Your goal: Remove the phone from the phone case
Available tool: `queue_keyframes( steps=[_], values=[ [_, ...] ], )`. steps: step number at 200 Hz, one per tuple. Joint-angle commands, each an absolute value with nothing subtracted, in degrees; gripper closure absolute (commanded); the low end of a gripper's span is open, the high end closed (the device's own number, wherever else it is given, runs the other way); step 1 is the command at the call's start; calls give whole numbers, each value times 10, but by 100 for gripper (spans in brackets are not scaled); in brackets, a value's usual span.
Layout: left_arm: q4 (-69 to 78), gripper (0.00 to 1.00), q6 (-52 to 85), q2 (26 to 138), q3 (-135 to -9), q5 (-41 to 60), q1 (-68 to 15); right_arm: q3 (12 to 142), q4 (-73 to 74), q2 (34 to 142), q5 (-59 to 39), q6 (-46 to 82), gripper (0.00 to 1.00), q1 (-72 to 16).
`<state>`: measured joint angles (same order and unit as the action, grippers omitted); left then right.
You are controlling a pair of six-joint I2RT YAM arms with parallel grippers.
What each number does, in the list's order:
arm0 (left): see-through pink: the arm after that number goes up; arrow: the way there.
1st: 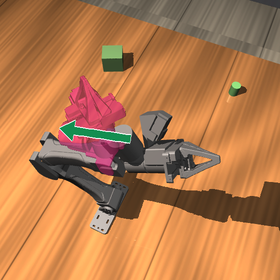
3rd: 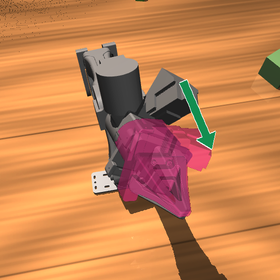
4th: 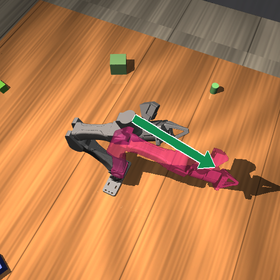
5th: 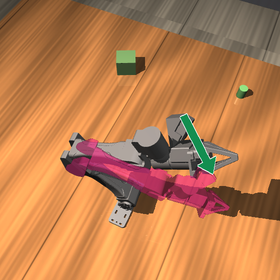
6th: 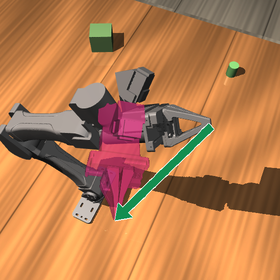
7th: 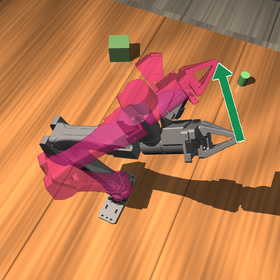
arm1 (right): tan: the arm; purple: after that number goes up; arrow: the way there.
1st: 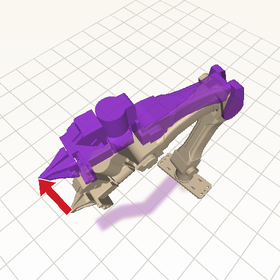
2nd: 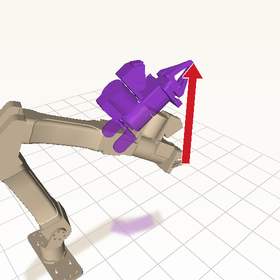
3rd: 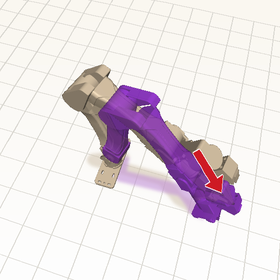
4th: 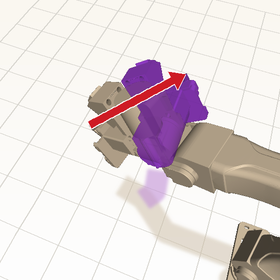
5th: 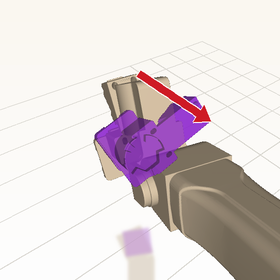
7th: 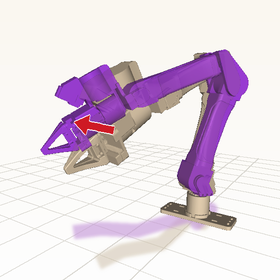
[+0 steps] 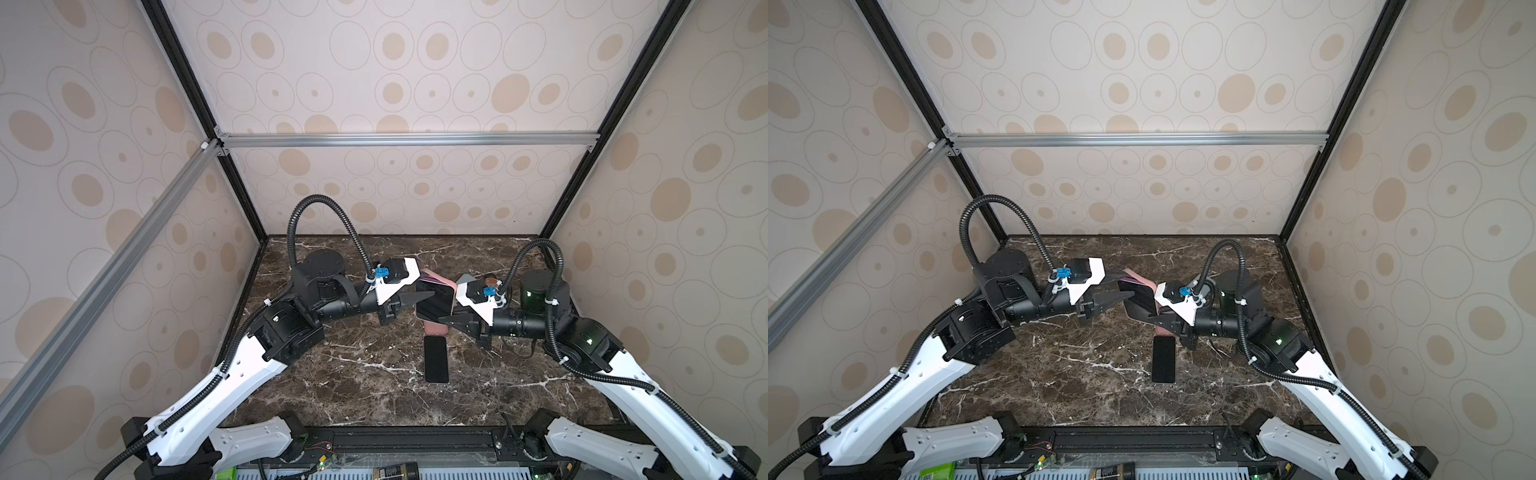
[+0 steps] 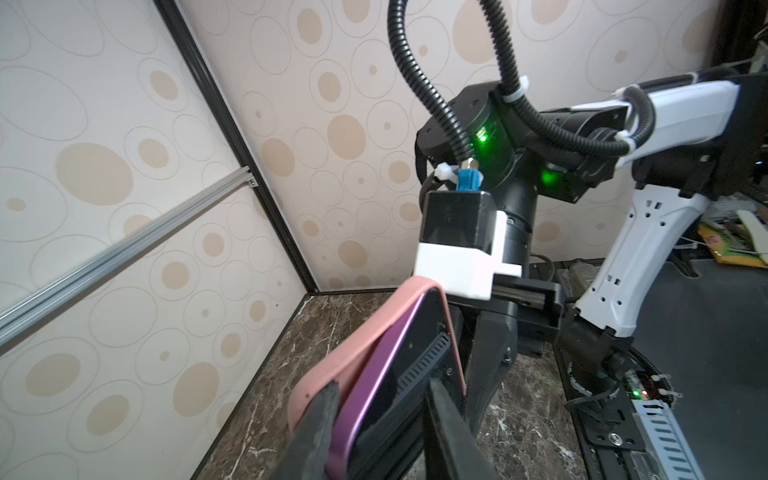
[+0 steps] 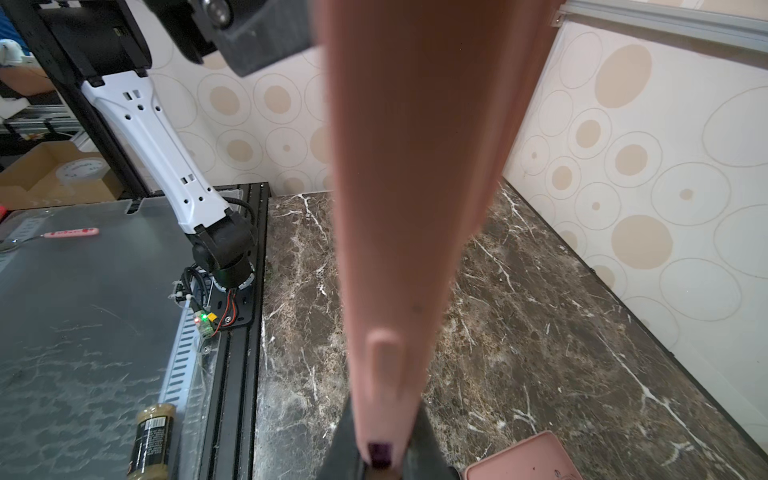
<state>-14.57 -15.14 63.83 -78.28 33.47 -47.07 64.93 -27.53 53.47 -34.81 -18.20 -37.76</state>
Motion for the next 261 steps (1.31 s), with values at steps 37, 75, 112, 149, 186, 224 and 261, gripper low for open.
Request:
queue_keyframes(
  steps=[37,75,112,149,186,224,261],
  values=[
    [-166,66,-119,643,-766,508,-435,675,-202,527,-457,-194,100,-374],
    [-123,65,-79,639,-748,564,-416,661,-143,521,-487,-165,100,-372],
    [-119,65,-71,642,-734,582,-415,653,-101,523,-496,-153,100,-372],
    [-114,65,-59,646,-715,594,-415,653,-72,523,-496,-144,100,-372],
    [-92,66,-43,645,-695,606,-415,651,-30,520,-501,-127,100,-372],
    [-82,67,-36,648,-682,617,-415,651,-7,515,-497,-115,100,-372],
    [-71,71,-32,646,-674,617,-415,656,-4,515,-497,-111,100,-372]
  ],
)
